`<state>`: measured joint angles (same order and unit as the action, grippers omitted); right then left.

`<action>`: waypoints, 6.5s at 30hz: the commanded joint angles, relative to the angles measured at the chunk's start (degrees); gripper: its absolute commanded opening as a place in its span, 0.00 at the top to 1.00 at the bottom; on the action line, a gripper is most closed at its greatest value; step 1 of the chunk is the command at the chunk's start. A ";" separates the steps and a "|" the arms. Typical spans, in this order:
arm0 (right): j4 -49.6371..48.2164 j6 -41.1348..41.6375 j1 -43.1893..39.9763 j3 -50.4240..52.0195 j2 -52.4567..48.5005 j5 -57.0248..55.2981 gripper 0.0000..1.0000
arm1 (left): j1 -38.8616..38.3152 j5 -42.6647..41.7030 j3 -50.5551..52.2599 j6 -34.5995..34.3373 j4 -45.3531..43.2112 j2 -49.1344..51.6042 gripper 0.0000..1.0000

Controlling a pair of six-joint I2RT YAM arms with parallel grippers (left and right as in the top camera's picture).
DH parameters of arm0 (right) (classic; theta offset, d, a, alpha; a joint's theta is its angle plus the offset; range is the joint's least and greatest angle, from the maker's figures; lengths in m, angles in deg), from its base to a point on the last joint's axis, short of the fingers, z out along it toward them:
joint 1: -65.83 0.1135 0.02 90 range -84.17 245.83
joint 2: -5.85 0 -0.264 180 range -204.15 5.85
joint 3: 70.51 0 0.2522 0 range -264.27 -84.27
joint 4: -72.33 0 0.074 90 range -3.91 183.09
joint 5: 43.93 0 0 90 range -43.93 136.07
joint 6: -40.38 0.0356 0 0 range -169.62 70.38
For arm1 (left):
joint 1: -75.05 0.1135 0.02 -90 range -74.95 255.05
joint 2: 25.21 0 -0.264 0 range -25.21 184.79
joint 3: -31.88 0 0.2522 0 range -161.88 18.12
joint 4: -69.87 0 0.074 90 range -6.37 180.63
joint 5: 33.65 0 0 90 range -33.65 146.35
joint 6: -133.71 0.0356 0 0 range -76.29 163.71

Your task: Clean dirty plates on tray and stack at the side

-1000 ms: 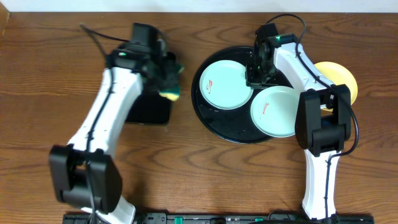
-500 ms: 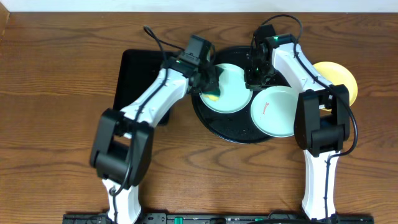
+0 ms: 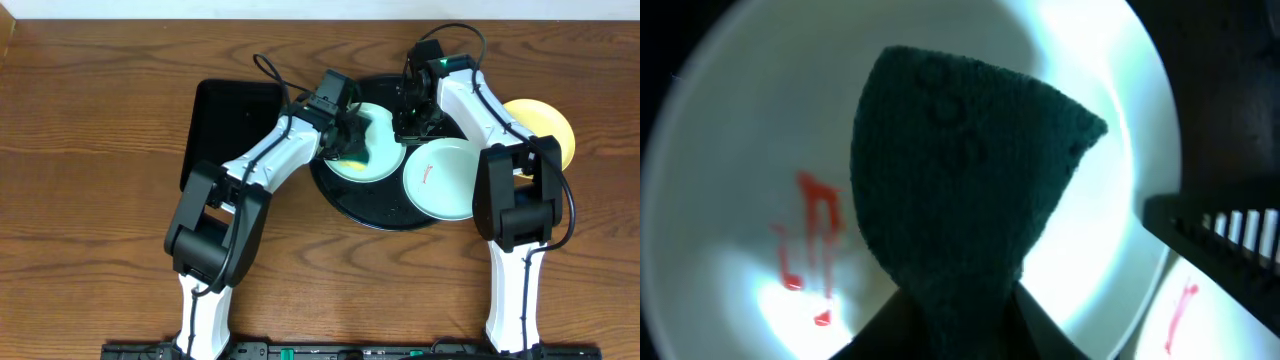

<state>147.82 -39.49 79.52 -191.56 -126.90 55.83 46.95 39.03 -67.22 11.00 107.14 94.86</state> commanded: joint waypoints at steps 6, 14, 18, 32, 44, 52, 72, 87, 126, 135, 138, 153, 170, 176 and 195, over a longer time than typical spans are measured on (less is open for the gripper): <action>0.09 -1.18 0.72 0.17 -1.42 0.00 0.99 | -0.96 -0.20 0.00 3.10 -0.52 -0.46 0.51; 0.48 -1.18 0.72 0.17 -1.42 -0.02 0.99 | -0.52 8.26 -0.13 12.79 0.13 -1.97 0.49; 0.52 -1.18 0.72 0.17 -1.42 -0.04 0.99 | -0.55 9.05 -0.15 17.70 0.42 -2.21 0.49; 0.55 -1.20 0.72 0.17 -1.42 -0.04 0.99 | -1.70 7.50 -0.15 20.65 1.86 -2.21 0.49; 0.63 -1.20 0.72 0.17 -1.42 -0.04 0.99 | -1.88 5.42 -0.17 20.63 5.14 -2.21 0.49; 0.66 -1.20 0.72 0.17 -1.42 -0.04 0.99 | -1.88 0.79 -0.15 18.47 3.34 -2.14 0.55; 0.68 -1.20 0.72 0.17 -1.42 -0.07 0.99 | -1.84 3.74 -0.15 18.49 3.02 1.44 0.80; 0.87 -1.22 0.72 0.17 -1.42 -0.11 0.99 | -1.66 17.40 -0.17 18.53 4.35 6.78 0.93; -0.09 -2.03 0.59 0.15 -1.42 -1.38 0.99 | 2.78 6.60 -1.90 12.70 6.58 -12.92 0.92; -0.44 -2.03 0.61 0.17 -1.42 -1.38 0.99 | 2.62 4.20 0.92 8.39 6.80 -4.46 0.93; -0.55 -2.03 0.61 0.17 -1.42 -1.38 0.99 | 2.62 4.31 0.92 9.90 6.64 -1.88 0.93; -0.50 -2.73 0.61 0.17 -1.42 -2.03 0.99 | 2.62 49.51 0.76 18.32 8.92 0.11 0.93; -1.11 -7.65 0.68 0.15 0.24 -1.79 0.99 | 5.88 51.41 0.70 12.52 5.95 -21.14 0.92; -1.36 -7.63 0.66 0.13 2.97 -1.79 0.99 | 9.55 28.89 0.70 12.26 10.75 -22.64 0.74; -0.39 -6.99 0.68 0.15 3.30 -1.75 0.99 | 2.05 14.82 0.68 14.43 3.48 -8.83 0.19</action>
<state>147.04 -45.98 80.79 -191.56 -126.11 55.44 50.30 51.33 -66.54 24.49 112.36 84.26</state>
